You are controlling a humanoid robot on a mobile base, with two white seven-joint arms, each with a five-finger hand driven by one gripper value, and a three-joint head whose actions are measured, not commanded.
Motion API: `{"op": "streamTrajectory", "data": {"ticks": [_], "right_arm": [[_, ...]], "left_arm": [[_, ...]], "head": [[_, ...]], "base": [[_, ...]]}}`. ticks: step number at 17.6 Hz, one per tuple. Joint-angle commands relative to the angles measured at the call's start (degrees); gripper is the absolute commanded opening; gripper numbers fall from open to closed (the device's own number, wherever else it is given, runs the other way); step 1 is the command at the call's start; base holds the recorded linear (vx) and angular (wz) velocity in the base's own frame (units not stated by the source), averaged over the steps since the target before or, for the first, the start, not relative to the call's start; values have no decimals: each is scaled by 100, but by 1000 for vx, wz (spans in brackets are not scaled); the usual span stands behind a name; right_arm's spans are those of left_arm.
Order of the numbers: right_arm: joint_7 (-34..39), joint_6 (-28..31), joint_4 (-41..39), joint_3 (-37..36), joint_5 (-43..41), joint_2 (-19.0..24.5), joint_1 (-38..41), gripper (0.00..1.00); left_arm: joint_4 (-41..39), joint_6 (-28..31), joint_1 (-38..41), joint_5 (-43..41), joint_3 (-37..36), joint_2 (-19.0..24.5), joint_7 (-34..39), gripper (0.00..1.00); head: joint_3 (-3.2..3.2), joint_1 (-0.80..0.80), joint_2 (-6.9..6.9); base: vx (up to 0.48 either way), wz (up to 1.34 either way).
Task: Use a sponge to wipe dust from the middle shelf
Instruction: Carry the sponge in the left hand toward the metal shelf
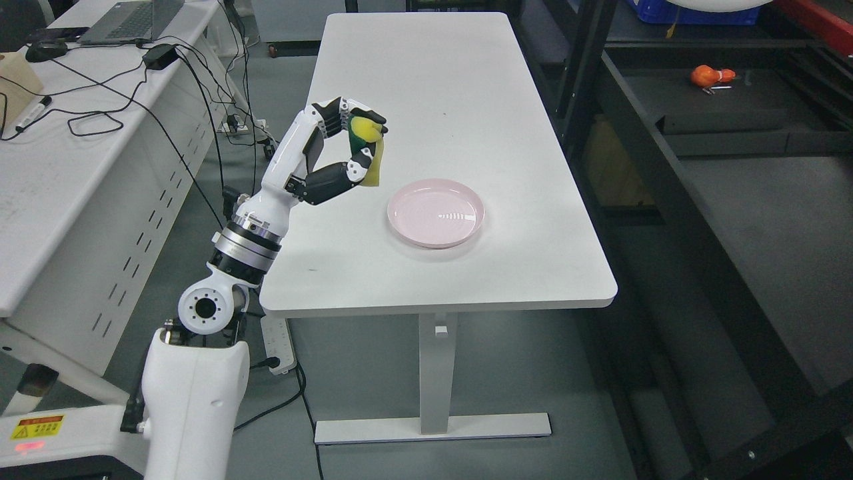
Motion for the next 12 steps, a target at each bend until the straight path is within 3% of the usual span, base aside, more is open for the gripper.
{"op": "streamTrajectory", "data": {"ticks": [1,12], "right_arm": [[5,422,-100,0,0,-100,1,100],[5,414,-100,0,0,-100,1,100]], "left_arm": [[-340,-55,135,428,-163,85,181,0],[-331,-38,267,746,-181,85,402,0]], "head": [[0,0,0],[0,0,0]], "base": [[-288,114],[-264,-225]]}}
